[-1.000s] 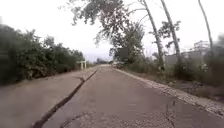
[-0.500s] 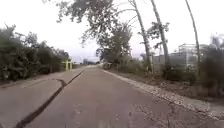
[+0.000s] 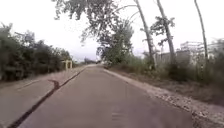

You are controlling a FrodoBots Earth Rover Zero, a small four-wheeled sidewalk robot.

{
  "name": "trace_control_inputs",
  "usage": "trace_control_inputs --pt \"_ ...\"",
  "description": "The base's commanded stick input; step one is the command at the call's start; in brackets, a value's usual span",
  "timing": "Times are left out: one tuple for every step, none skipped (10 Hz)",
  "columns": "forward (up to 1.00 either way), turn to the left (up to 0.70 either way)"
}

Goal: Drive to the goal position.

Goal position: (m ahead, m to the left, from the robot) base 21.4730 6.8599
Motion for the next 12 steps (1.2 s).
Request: trace_control_inputs --pt "1.0 0.0" --pt "1.0 0.0" --pt "1.0 0.0" --pt "1.0 0.0" --pt "1.0 0.0" --pt "1.0 0.0" --pt "1.0 0.0" --pt "1.0 0.0" --pt "1.0 0.11" --pt "1.0 0.32" --pt "1.0 0.14" --pt "1.0 0.06"
